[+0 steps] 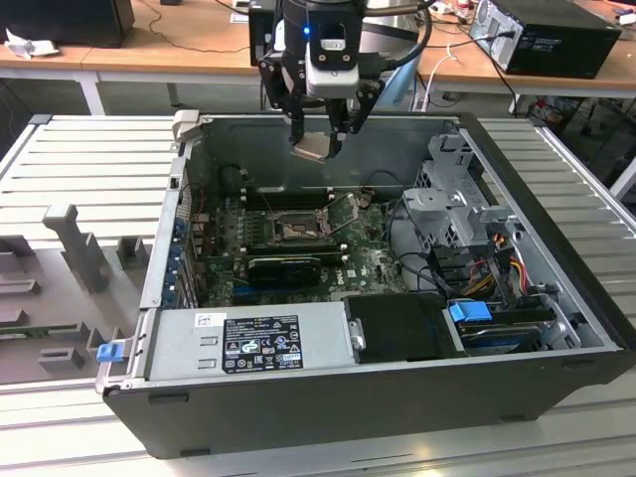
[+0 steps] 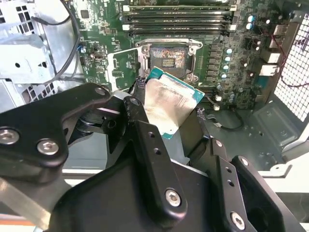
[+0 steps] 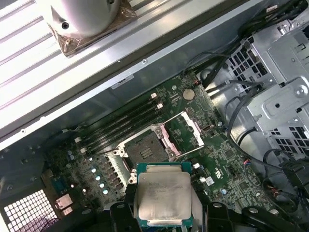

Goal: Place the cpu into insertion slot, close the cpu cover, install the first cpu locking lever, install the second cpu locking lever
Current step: 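Place the cpu into insertion slot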

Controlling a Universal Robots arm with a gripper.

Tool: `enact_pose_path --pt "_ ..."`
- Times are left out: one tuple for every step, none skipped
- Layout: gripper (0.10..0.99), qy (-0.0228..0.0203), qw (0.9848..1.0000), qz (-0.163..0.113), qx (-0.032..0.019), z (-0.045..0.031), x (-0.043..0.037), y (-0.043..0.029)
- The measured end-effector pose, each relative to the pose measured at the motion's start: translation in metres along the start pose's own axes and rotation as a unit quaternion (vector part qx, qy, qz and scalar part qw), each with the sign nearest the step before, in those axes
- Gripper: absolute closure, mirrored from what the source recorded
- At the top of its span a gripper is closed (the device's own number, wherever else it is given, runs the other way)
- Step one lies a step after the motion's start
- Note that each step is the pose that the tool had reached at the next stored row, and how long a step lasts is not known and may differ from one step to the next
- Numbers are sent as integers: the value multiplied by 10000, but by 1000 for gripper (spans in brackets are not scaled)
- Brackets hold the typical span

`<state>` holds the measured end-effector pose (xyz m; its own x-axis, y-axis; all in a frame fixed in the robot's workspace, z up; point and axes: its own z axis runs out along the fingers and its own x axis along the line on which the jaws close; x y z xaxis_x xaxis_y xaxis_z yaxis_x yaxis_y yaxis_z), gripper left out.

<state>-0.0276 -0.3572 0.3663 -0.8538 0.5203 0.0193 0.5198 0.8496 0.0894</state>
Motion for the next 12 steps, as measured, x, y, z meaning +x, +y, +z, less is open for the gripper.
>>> enact_pose_path --pt "557 -4 10000 48 -1 0 0 0" --pt "557 -9 9999 106 -2 1 0 0" --pt "557 -18 9998 201 -4 2 0 0" --pt "557 -25 9996 275 -5 3 0 0" --pt "557 -37 9991 411 -8 4 0 0" --pt "557 -46 9986 518 -10 5 0 -1" --pt "557 -52 9983 585 -11 6 0 -1" --pt "557 -63 9975 702 -13 6 0 -1" --pt "557 -70 9970 776 -15 7 0 -1" --pt "557 -82 9958 911 -18 8 0 -1" --pt "557 -96 9942 1073 -21 9 0 -1" --pt "557 -108 9927 1200 -23 10 0 -1"
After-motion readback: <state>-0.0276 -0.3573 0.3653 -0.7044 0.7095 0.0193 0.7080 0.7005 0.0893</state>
